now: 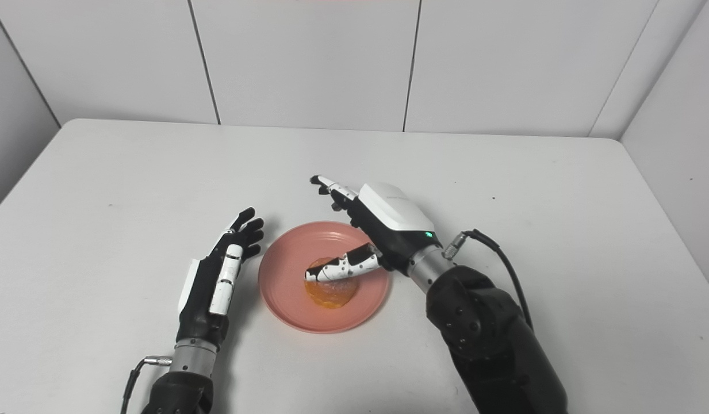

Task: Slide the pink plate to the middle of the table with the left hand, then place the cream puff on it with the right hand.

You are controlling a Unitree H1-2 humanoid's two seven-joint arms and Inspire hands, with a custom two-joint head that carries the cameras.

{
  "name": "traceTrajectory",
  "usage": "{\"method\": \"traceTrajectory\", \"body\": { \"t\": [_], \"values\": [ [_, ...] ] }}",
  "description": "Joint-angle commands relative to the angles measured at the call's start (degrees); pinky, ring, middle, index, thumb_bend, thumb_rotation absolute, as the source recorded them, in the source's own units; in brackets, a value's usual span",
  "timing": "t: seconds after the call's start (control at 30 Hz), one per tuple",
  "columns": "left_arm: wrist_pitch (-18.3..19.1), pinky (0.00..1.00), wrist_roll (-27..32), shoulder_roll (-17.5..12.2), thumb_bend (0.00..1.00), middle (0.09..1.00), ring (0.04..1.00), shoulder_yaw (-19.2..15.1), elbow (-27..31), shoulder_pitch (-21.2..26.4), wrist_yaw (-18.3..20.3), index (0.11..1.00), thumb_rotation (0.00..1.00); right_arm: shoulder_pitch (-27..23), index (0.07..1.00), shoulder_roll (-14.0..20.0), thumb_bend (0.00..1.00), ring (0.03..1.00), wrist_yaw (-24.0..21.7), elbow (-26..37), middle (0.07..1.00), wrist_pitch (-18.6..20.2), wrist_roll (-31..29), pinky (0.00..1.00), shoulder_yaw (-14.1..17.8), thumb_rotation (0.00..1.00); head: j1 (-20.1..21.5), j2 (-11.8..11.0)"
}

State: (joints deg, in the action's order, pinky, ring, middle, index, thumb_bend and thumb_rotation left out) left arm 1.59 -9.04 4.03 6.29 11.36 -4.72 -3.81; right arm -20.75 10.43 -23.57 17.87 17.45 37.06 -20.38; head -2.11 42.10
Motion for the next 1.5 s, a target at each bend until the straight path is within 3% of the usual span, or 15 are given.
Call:
{"method": "traceTrajectory", "body": {
  "t": [0.0, 0.13, 0.2, 0.27, 0.4, 0.57, 0.8, 1.27, 1.47],
  "values": [
    [-0.66, 0.85, -0.32, 0.86, 0.5, 0.871, 0.865, 0.12, 1.82, -0.51, -0.46, 0.86, 1.0, 0.8, 0.949, -1.09, 0.82, 0.868, 4.52, 1.4, 0.931, -4.13, -2.86, 0.74, 2.5, 0.62, 0.03, -0.02],
    [-1.42, 0.85, -0.16, 0.41, 0.49, 0.874, 0.868, 0.09, 1.38, -0.69, -0.25, 0.864, 1.0, 5.82, 0.978, -2.44, 0.78, 0.922, 10.62, 1.16, 0.968, -7.55, -7.33, 0.82, 6.9, 0.81, 0.08, -0.13],
    [-1.6, 0.86, -0.06, 0.33, 0.49, 0.875, 0.869, 0.01, 1.32, -0.83, -0.23, 0.866, 1.0, 8.06, 0.994, -2.93, 0.77, 0.929, 11.86, 2.0, 0.973, -6.97, -8.11, 0.85, 8.2, 0.95, 0.13, -0.06],
    [-1.61, 0.86, -0.15, 0.16, 0.5, 0.871, 0.865, -0.04, 1.35, -0.95, -0.17, 0.862, 1.0, 9.96, 0.999, -3.7, 0.75, 0.936, 13.1, 2.63, 0.977, -6.66, -9.14, 0.87, 9.25, 0.99, 0.24, -0.09],
    [-1.74, 0.86, 0.17, -0.04, 0.5, 0.872, 0.866, -0.19, 1.27, -1.05, 0.07, 0.863, 1.0, 12.76, 0.998, -5.17, 0.73, 0.949, 16.21, 2.08, 0.979, -8.4, -11.28, 0.88, 10.82, 1.0, 0.08, -0.06],
    [-2.28, 0.86, 0.75, 0.05, 0.51, 0.87, 0.862, -0.62, 0.78, -1.52, 0.02, 0.86, 1.0, 15.77, 0.994, -6.97, 0.73, 0.945, 18.8, -0.54, 0.971, -11.9, -18.2, 0.87, 13.14, 1.0, -0.05, -0.14],
    [-3.14, 0.86, 1.48, -0.07, 0.51, 0.872, 0.862, -0.91, -0.05, -2.21, 0.13, 0.865, 1.0, 17.72, 0.981, -8.3, 0.6, 0.956, 19.38, -4.13, 0.978, -15.78, -25.51, 0.9, 14.79, 1.0, 0.01, -0.13],
    [-3.55, 0.87, 1.98, -0.88, 0.49, 0.893, 0.878, -1.13, -1.57, -2.32, 0.99, 0.889, 1.0, 18.64, 0.952, -9.08, 0.28, 0.95, 19.25, -8.79, 0.955, -16.35, -28.49, 0.95, 13.06, 1.0, -0.46, -0.17],
    [-3.35, 0.87, 2.32, -1.22, 0.49, 0.897, 0.882, -1.16, -1.98, -2.2, 1.35, 0.893, 1.0, 18.97, 0.96, -9.27, 0.25, 0.952, 18.69, -7.87, 0.962, -14.52, -29.2, 0.94, 12.41, 1.0, -0.64, -0.25]
  ]
}}
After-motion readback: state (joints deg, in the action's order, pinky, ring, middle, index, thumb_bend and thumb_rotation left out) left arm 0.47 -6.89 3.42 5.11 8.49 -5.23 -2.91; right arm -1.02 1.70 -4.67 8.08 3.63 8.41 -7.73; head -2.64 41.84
